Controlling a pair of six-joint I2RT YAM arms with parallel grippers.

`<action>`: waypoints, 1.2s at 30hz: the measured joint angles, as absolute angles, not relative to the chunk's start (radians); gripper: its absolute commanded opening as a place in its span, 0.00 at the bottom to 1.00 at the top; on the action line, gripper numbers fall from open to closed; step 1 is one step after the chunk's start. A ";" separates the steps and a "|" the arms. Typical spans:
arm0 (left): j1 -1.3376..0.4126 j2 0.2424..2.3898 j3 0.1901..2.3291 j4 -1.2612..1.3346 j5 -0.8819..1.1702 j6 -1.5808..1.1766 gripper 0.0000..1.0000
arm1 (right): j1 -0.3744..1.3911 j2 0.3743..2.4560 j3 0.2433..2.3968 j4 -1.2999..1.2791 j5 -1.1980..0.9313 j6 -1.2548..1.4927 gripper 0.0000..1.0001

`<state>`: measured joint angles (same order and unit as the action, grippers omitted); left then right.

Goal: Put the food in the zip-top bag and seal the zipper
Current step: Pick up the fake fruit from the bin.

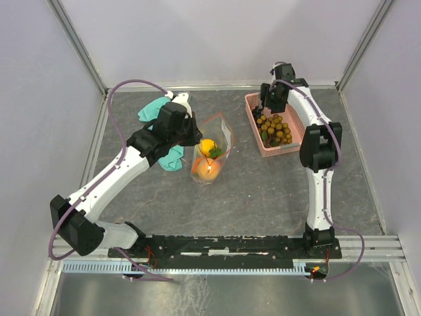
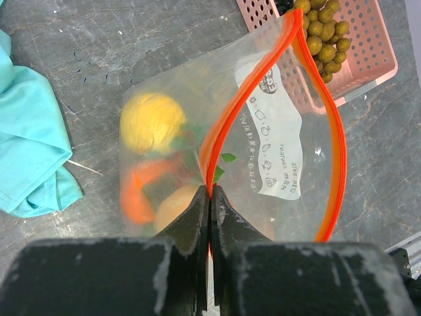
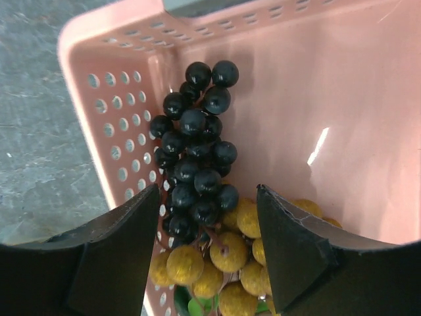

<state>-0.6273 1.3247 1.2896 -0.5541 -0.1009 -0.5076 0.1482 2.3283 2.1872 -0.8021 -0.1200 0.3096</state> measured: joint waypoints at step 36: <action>-0.627 1.380 1.305 -0.553 -0.095 -0.508 0.03 | 0.148 2.424 2.056 -0.524 -0.257 0.344 0.20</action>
<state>-0.6273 1.3804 1.3052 -0.5533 -0.0948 -0.5079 0.1478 2.4241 2.0556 -0.5243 -0.2573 0.3435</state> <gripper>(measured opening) 0.043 0.246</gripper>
